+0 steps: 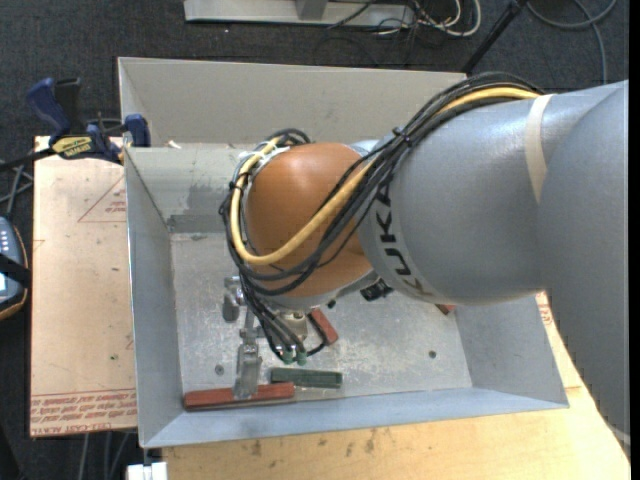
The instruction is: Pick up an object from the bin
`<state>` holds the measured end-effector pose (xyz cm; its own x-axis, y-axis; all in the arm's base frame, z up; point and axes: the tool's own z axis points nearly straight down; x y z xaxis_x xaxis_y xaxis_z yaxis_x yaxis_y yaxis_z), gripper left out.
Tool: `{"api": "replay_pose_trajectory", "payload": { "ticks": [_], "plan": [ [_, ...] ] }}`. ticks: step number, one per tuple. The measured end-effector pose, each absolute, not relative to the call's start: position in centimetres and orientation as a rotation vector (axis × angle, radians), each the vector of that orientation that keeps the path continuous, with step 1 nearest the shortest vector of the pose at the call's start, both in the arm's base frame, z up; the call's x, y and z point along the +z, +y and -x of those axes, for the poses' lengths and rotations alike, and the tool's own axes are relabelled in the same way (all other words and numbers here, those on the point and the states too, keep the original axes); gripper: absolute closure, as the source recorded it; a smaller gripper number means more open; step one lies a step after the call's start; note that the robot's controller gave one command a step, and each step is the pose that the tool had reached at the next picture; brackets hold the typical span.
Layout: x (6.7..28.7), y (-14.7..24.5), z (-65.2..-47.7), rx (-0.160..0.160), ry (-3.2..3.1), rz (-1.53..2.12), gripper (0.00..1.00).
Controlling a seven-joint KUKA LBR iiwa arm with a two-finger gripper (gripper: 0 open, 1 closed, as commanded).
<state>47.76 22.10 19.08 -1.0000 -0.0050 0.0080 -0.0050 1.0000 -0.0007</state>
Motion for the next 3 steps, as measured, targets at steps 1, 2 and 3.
{"api": "replay_pose_trajectory", "payload": {
  "ticks": [1,2,3],
  "plan": [
    [19.5,22.0,-48.0,-0.001,-3.141,-0.001,0.00],
    [8.3,22.4,-48.3,-0.002,-3.139,-0.134,1.00],
    [8.3,22.4,-48.3,-0.002,-3.139,-0.134,1.00]
  ]
}}
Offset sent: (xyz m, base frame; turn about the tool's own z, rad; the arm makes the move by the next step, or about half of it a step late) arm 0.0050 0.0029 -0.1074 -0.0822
